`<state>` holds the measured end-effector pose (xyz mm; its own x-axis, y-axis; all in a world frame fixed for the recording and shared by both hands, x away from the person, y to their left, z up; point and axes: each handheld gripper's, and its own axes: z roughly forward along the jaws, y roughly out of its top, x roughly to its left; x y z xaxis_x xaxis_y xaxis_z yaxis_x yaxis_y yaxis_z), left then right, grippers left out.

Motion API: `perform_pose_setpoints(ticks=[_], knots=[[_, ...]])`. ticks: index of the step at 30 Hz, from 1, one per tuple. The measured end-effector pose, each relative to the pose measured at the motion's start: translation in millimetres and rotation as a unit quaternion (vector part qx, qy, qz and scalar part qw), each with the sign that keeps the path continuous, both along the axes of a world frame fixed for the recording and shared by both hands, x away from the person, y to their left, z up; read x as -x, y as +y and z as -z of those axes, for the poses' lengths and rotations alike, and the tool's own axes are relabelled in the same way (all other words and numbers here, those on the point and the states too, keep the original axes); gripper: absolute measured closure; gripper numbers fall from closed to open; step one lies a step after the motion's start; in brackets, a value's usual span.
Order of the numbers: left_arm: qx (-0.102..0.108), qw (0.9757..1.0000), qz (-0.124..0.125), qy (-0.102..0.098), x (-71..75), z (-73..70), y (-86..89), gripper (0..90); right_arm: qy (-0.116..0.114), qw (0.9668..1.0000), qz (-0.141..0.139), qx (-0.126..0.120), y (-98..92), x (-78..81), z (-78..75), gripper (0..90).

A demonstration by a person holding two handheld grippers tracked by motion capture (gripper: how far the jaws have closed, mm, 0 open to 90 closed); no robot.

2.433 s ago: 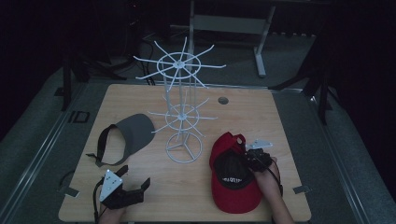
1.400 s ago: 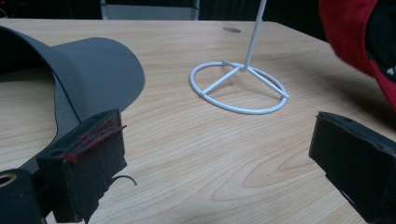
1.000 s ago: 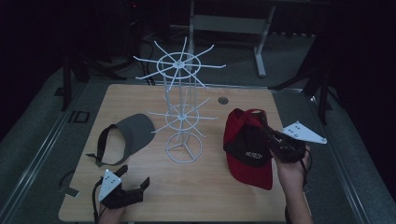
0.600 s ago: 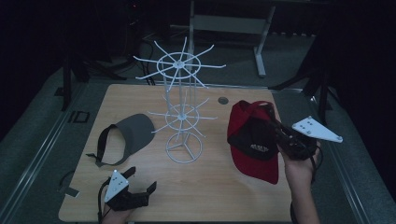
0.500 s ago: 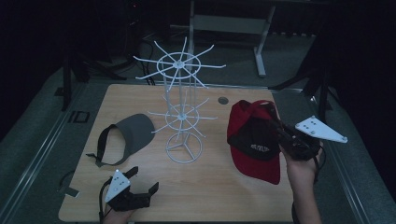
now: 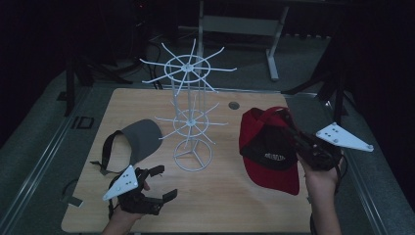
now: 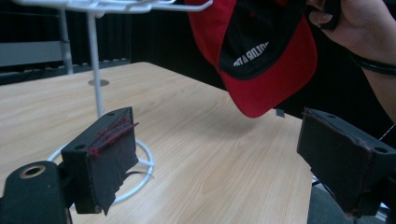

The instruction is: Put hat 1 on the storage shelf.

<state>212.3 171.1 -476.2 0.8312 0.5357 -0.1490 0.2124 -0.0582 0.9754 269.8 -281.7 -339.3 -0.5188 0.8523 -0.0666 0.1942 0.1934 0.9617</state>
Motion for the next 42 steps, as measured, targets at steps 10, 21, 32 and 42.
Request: perform_pose_setpoints(ticks=[10, 21, 32, 42], knots=[[-0.032, 0.9984, 0.039, -0.025, -7.3, -24.8, -30.8, 14.8, -0.007, 0.9999, -0.013, -0.002, -0.6, 7.1, -7.2, 85.0], [-0.054, 0.9960, 0.016, -0.070, -18.5, -73.9, -66.8, 14.8, -0.019, 0.9992, -0.034, -0.007, 5.1, 20.9, -16.3, 85.0], [-0.061, 0.9942, 0.030, -0.083, -33.1, -102.0, -99.6, 14.8, -0.036, 0.9975, -0.061, -0.011, 11.2, 37.1, -31.3, 85.0], [-0.077, 0.9934, 0.013, -0.084, -53.5, -119.6, -133.9, 14.8, -0.036, 0.9952, -0.090, -0.013, 23.7, 45.3, -29.5, 85.0]])
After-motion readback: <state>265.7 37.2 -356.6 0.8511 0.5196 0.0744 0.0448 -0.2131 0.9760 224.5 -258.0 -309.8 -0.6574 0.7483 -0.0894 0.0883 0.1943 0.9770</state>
